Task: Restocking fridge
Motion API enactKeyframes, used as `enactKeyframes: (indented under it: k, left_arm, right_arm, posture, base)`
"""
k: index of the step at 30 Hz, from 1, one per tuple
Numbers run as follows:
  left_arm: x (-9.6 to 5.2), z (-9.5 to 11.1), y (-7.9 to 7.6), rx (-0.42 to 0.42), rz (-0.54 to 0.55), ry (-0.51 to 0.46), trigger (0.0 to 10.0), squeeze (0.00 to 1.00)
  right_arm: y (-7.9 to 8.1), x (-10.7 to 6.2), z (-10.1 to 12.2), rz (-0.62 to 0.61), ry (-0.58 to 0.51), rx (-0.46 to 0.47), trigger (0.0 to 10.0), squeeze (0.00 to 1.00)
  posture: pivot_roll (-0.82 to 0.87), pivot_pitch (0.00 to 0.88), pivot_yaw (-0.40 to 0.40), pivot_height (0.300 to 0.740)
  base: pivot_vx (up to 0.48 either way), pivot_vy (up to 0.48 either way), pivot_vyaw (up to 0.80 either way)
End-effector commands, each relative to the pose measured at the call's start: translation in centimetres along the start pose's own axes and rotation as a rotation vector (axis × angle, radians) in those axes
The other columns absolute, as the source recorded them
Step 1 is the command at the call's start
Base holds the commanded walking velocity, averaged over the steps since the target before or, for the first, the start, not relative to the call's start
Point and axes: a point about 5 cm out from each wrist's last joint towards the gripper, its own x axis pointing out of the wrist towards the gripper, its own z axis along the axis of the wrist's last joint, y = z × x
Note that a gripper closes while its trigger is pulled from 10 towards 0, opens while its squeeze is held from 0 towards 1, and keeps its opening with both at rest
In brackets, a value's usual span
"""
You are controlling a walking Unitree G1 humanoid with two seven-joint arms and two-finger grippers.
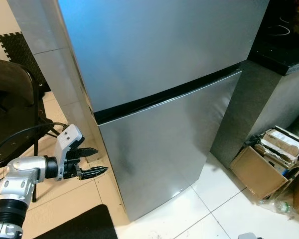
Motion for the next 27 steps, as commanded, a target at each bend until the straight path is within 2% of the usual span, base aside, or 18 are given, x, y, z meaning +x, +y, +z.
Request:
enactKeyframes:
  k: [1, 5, 6, 9, 11, 16, 21, 27]
  left_arm:
    - [-0.7, 0.1, 0.6, 0.04, 0.067, 0.007, 10.0, 0.0]
    - [-0.7, 0.4, 1.2, 0.07, 0.132, -0.001, 10.0, 0.0]
    - [-0.8, 0.7, 1.7, 0.087, 0.189, 0.0, 10.0, 0.0]
    - [-0.8, 1.0, 2.0, 0.095, 0.226, -0.009, 10.0, 0.0]
    - [-0.9, 1.6, 2.6, 0.12, 0.294, -0.031, 10.0, 0.0]
    - [-0.7, 2.2, 2.7, 0.13, 0.317, -0.071, 10.0, 0.0]
    - [1.5, 4.3, 0.7, 0.126, 0.135, -0.255, 10.0, 0.0]
    - [2.8, 4.8, -0.4, 0.115, 0.051, -0.32, 10.0, 0.0]
  right_arm:
    - [-0.3, -0.1, -0.3, -0.008, 0.011, 0.01, 10.0, 0.0]
    - [-0.3, -0.1, -0.3, -0.009, 0.009, 0.012, 10.0, 0.0]
    - [-0.3, -0.1, -0.3, -0.009, 0.008, 0.012, 10.0, 0.0]
    - [-0.3, -0.1, -0.3, -0.01, 0.007, 0.014, 10.0, 0.0]
    - [-0.3, -0.1, -0.2, -0.011, 0.006, 0.015, 10.0, 0.0]
    - [-0.3, -0.1, -0.3, -0.013, 0.007, 0.015, 10.0, 0.0]
    - [-0.4, -0.1, -0.4, -0.013, 0.01, 0.014, 10.0, 0.0]
    - [-0.3, -0.1, -0.4, -0.012, 0.009, 0.014, 10.0, 0.0]
  posture:
    - [-0.07, 0.0, -0.027, 0.74]
    - [-0.07, 0.0, -0.028, 0.74]
    - [-0.07, 0.0, -0.029, 0.74]
    - [-0.07, 0.0, -0.028, 0.74]
    - [-0.08, 0.0, -0.029, 0.74]
    - [-0.08, 0.0, -0.028, 0.74]
    - [-0.07, 0.0, -0.029, 0.74]
    - [-0.07, 0.0, -0.028, 0.74]
  base:
    - [0.0, 0.0, 0.0]
    - [0.0, 0.0, 0.0]
    - [0.0, 0.0, 0.0]
    - [0.0, 0.0, 0.0]
    - [0.0, 0.0, 0.0]
    - [0.0, 0.0, 0.0]
    - [0.0, 0.0, 0.0]
    - [0.0, 0.0, 0.0]
